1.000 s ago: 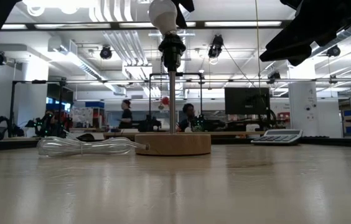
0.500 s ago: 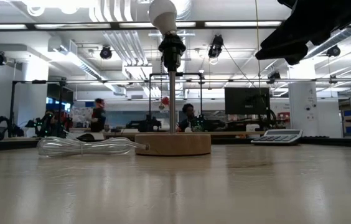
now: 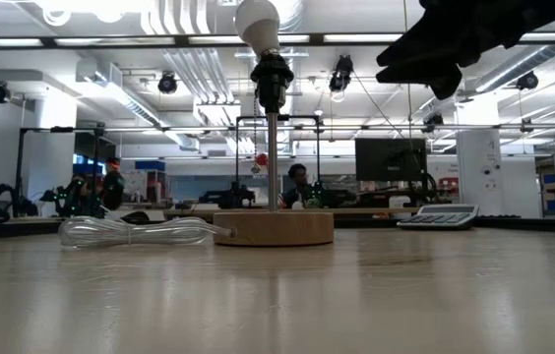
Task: Screw lightbulb
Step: Insert the lightbulb into the brown lamp
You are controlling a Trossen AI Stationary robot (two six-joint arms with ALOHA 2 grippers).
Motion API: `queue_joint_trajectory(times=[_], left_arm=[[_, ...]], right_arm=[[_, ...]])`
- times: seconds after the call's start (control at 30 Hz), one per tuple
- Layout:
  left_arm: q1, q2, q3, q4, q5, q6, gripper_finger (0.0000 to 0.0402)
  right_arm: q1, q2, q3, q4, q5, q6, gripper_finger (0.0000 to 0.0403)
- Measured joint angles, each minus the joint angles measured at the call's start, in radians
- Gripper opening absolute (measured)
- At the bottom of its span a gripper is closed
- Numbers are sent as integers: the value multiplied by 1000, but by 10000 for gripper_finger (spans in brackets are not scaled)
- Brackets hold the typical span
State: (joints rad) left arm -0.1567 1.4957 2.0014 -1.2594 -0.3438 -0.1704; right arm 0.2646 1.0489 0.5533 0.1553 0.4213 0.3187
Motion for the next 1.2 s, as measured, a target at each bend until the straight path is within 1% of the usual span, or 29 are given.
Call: queue_joint_trajectory(times=[0.2, 0.33, 0.5, 0.57, 0.73, 0.83, 0.9, 1.0, 1.13, 1.2], left_arm=[[-68, -86, -296, 220, -70, -15, 244], [-94, -138, -482, 363, -134, -65, 242], [-123, -206, -666, 465, -145, -108, 242], [-122, -239, -713, 489, -152, -108, 242], [-116, -312, -803, 565, -244, -103, 249], [-116, -342, -865, 671, -228, -60, 253], [-117, -351, -902, 740, -216, -14, 256], [-109, -355, -947, 786, -216, 16, 256], [-91, -354, -969, 814, -221, 22, 250], [-89, -350, -979, 830, -223, 23, 248]], right_arm=[[1, 0, 0, 0, -1, 42, 158], [2, 0, 0, 0, -1, 64, 152], [1, 0, 0, 36, -1, 64, 154], [1, 0, 0, 78, -1, 64, 158], [-3, 0, 0, 129, 9, 51, 162], [-19, 0, 0, 166, 58, 11, 161], [-40, 0, 0, 196, 61, -4, 160], [-76, 0, 0, 227, 37, 3, 163], [-115, 0, 2, 217, -35, 24, 161], [-122, 2, 5, 218, -40, 22, 159]])
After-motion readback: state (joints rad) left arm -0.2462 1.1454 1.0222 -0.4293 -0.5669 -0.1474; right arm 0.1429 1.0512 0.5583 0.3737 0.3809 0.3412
